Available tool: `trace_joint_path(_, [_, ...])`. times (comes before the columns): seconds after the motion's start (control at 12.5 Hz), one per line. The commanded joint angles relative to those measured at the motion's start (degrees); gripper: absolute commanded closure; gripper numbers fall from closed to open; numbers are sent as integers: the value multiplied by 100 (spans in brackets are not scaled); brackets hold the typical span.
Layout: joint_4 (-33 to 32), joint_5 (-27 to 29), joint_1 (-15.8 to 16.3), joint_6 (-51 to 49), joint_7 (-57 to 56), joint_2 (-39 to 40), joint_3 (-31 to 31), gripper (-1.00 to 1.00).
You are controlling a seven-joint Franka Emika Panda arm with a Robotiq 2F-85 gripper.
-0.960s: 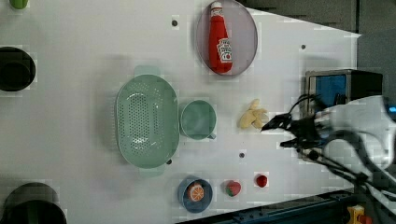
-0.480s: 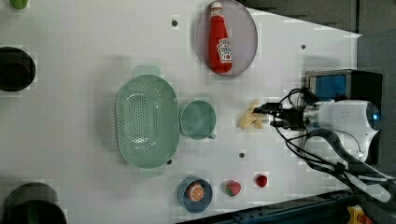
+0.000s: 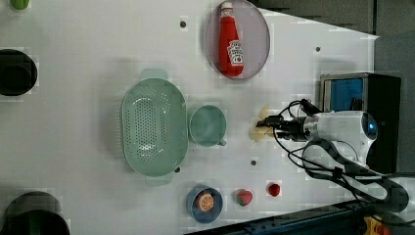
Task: Pick Banana and place it in mug.
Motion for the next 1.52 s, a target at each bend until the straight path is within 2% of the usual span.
trace_joint_path(0.08, [56, -25, 53, 79, -233, -129, 96, -1])
trace_joint_path(0.24, [67, -25, 53, 79, -235, -191, 111, 42])
trace_joint_path(0.48, [80, -25, 53, -55, -234, -811, 108, 42])
trace_joint_path(0.64, [238, -25, 53, -1105, -234, -1533, 100, 42])
trace_joint_path(0.88, [802, -27, 49, -2799, -234, -2400, 75, 42])
trace_joint_path(1.12, [1292, -27, 61, -3995, -233, -3044, 140, 42])
trace_joint_path(1.36, [1442, -26, 120, -4232, -231, -3410, 448, 42])
trace_joint_path(1.52, [1442, -23, 191, -4262, -203, -3479, 875, 42])
